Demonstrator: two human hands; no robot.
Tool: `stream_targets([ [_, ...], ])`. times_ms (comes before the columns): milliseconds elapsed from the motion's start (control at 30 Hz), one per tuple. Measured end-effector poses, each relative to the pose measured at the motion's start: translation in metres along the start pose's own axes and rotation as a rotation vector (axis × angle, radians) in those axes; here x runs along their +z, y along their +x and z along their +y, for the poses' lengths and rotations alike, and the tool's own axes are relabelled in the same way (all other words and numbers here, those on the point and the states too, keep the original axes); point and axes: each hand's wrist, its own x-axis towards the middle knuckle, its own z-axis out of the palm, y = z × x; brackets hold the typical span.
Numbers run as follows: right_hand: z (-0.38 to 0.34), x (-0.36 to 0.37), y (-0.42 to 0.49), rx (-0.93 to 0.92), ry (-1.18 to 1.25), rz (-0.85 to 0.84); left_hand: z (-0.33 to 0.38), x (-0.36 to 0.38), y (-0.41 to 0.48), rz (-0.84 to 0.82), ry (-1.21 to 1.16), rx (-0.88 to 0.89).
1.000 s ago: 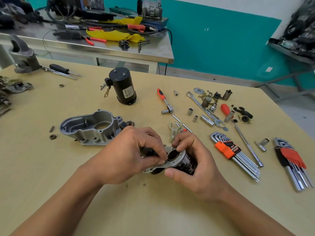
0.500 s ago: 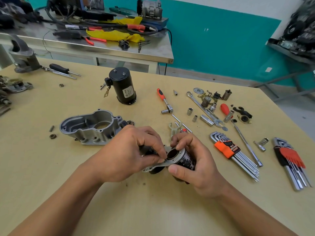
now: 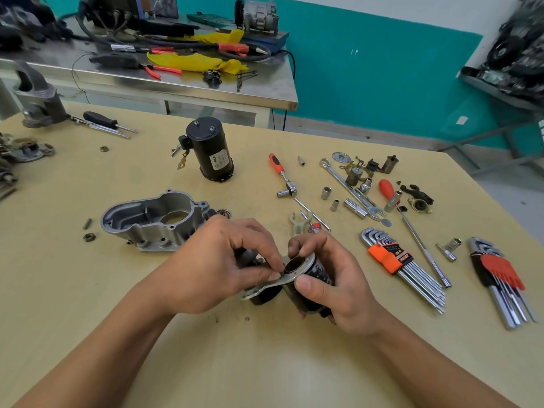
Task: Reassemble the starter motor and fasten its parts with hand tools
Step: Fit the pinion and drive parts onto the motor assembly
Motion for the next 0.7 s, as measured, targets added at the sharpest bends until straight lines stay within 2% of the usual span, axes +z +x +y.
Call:
stream_targets([
  [367,-0.009,0.006,0.0,0.054,0.09,-0.013,-0.002,0.0,0.0,-0.018,-0.012,0.003],
  [700,-0.011,0.01,-0.005,0.004,-0.045,0.047,0.001,0.0,-0.001,-0.029,-0.003,0.002],
])
